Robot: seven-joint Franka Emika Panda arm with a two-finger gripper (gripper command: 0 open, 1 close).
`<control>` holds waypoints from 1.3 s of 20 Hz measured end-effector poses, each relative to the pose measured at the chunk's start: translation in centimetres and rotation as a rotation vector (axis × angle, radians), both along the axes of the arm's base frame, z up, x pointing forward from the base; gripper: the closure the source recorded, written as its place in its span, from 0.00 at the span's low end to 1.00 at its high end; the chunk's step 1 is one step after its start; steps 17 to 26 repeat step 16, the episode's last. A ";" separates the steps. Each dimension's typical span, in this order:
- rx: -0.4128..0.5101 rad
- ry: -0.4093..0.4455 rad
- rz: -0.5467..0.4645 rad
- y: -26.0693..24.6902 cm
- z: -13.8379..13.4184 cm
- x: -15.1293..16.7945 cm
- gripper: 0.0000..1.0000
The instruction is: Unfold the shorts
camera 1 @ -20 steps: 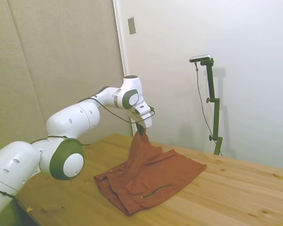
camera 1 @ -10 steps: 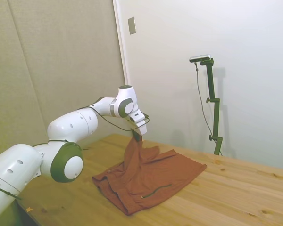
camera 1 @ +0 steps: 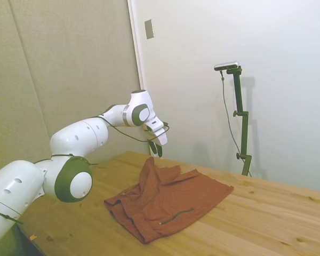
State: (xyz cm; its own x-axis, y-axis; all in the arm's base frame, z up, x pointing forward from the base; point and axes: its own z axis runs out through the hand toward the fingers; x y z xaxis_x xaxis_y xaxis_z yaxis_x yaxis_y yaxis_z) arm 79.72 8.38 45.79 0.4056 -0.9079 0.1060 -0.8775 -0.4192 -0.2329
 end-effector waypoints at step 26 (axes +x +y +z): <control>0.012 0.130 0.211 -8.5 4.3 -2.7 0.00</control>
